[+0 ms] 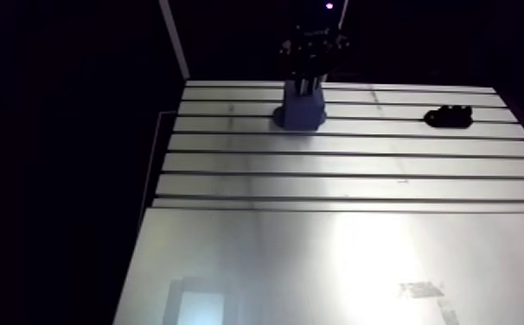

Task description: Pick up the M10 bolt and insert it into the hex recess until seated.

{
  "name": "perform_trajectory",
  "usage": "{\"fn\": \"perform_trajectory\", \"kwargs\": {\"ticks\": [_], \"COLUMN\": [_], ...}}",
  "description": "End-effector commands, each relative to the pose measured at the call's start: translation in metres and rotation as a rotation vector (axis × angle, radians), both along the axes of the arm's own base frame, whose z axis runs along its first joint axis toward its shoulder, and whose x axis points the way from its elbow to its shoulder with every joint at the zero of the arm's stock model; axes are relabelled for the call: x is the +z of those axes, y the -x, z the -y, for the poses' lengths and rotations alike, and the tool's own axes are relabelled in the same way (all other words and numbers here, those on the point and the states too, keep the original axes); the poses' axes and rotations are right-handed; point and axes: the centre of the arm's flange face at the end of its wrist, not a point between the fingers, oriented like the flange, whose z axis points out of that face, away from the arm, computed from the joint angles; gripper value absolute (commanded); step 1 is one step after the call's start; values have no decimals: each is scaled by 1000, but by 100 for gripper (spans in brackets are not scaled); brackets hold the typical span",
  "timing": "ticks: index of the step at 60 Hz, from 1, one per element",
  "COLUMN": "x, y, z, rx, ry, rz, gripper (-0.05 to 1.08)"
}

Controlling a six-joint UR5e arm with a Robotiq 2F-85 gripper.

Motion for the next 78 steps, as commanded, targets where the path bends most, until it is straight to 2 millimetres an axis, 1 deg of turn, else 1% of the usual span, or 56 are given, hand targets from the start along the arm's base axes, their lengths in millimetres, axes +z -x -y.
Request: {"fn": "perform_trajectory", "kwargs": {"ticks": [1, 30, 55, 78], "x": [1, 4, 3, 6], "y": [0, 1, 0, 1], "z": [0, -1, 1, 3], "rx": [8, 110, 297, 356], "ry": [1, 8, 32, 37], "rz": [0, 14, 23, 19], "gripper": [73, 73, 73, 73]}}
